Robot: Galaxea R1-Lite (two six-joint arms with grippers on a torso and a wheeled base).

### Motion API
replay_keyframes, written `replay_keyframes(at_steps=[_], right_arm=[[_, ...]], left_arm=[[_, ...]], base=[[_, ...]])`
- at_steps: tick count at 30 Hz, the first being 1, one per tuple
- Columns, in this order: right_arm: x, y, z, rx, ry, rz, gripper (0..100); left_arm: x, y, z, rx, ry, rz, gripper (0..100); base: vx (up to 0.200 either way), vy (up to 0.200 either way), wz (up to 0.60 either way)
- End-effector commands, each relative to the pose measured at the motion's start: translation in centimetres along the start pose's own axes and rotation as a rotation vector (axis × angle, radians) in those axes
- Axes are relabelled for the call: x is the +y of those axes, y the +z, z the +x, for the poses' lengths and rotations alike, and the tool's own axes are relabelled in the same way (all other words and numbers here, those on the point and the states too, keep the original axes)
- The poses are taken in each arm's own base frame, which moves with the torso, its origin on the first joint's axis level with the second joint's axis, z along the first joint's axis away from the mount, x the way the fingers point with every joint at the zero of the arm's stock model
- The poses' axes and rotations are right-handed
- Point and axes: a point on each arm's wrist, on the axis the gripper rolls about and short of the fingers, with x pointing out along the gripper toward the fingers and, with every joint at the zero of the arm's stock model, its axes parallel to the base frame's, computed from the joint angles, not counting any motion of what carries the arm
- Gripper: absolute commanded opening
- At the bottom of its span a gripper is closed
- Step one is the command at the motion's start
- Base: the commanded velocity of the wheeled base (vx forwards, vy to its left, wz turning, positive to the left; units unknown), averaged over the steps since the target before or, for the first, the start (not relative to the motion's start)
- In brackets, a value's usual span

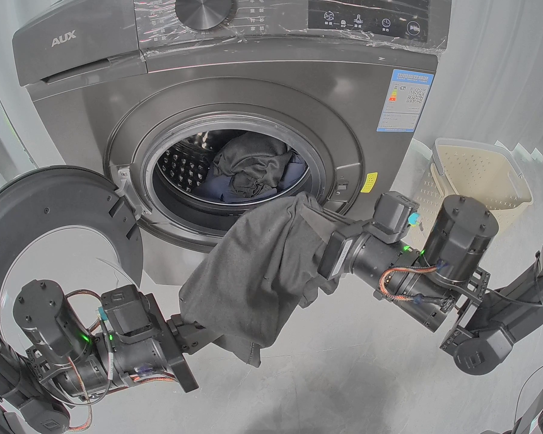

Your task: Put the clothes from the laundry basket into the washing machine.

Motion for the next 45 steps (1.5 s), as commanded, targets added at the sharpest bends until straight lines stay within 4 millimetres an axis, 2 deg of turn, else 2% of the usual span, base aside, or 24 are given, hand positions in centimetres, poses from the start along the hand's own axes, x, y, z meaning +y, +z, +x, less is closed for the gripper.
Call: replay_keyframes(at_steps=[1,5,6,10,12,20,32,39,45], right_arm=[[0.0,-1.6,0.3,0.049,-0.001,-0.002,0],[0.0,-2.2,0.5,0.062,-0.001,-0.004,0],[0.0,-2.2,0.5,0.063,-0.001,-0.004,100],[0.0,-2.4,0.4,0.073,0.001,-0.006,100],[0.2,-3.1,-0.2,0.107,0.004,-0.011,100],[0.6,-4.3,-1.2,0.164,0.017,-0.014,100],[0.6,-4.6,-1.5,0.18,0.015,-0.018,100],[0.5,-4.8,-1.8,0.192,0.018,-0.03,100],[1.4,-5.3,-2.1,0.211,0.059,-0.029,100]], left_arm=[[-0.5,0.9,-0.4,-0.039,-0.024,0.012,0],[-0.6,1.8,-0.3,-0.082,-0.032,0.016,0],[-0.7,2.0,-0.2,-0.092,-0.033,0.014,0],[-0.4,2.7,0.2,-0.123,-0.027,0.009,0],[0.0,3.7,1.0,-0.171,-0.011,-0.007,0],[1.2,5.6,2.1,-0.272,0.106,-0.041,0],[1.4,5.6,2.3,-0.279,0.121,-0.048,0],[2.5,5.4,3.1,-0.278,0.169,-0.048,0],[3.3,5.3,3.6,-0.278,0.199,-0.048,0]], base=[[0.0,0.0,0.0],[0.0,0.0,0.0],[0.0,0.0,0.0],[0.0,0.0,0.0],[0.0,0.0,0.0],[0.0,0.0,0.0],[0.0,0.0,0.0],[0.0,0.0,0.0],[0.0,0.0,0.0]])
